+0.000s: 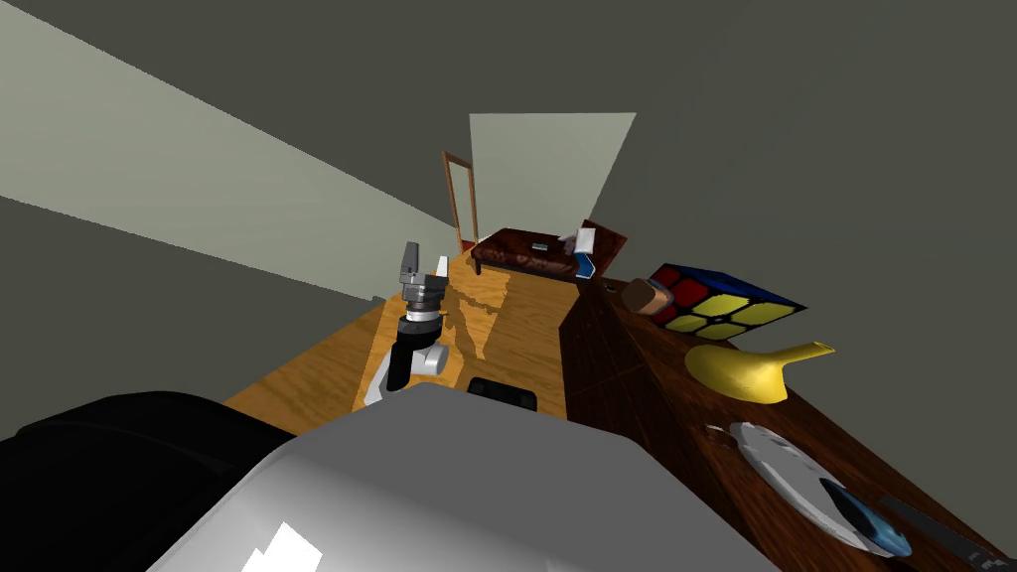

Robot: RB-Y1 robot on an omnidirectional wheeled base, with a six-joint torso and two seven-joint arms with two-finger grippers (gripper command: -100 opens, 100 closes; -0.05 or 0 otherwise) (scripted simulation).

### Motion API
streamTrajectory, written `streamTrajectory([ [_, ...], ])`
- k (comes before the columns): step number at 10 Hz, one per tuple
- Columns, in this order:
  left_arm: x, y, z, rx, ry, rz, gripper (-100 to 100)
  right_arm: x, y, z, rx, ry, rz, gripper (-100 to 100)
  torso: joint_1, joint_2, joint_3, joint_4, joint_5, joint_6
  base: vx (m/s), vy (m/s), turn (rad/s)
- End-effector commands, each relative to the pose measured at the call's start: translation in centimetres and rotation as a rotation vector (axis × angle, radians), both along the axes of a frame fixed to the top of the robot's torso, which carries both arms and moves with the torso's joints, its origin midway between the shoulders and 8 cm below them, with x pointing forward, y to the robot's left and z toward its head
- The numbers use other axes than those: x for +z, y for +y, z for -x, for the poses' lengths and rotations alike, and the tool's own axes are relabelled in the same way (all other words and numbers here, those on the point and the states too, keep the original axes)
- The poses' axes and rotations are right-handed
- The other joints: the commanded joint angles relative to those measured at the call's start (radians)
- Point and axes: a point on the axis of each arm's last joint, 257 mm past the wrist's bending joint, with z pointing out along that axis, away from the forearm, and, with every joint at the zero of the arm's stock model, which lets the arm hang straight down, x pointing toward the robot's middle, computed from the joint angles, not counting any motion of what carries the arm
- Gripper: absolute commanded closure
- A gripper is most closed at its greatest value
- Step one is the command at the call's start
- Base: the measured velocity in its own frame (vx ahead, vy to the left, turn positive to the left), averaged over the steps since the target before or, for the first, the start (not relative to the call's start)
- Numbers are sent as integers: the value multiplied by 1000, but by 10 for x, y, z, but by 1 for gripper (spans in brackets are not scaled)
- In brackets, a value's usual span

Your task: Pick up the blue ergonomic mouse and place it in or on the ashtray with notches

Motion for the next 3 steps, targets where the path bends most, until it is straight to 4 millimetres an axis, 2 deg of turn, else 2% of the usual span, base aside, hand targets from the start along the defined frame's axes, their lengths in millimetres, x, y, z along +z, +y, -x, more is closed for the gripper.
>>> streamTrajectory([
  [1,0,0,0,0,0,0,0,0,0,0,0,0,0,0,0,0,0,0,0,0,0,0,0],
  [3,0,0,0,0,0,0,0,0,0,0,0,0,0,0,0,0,0,0,0,0,0,0,0],
])
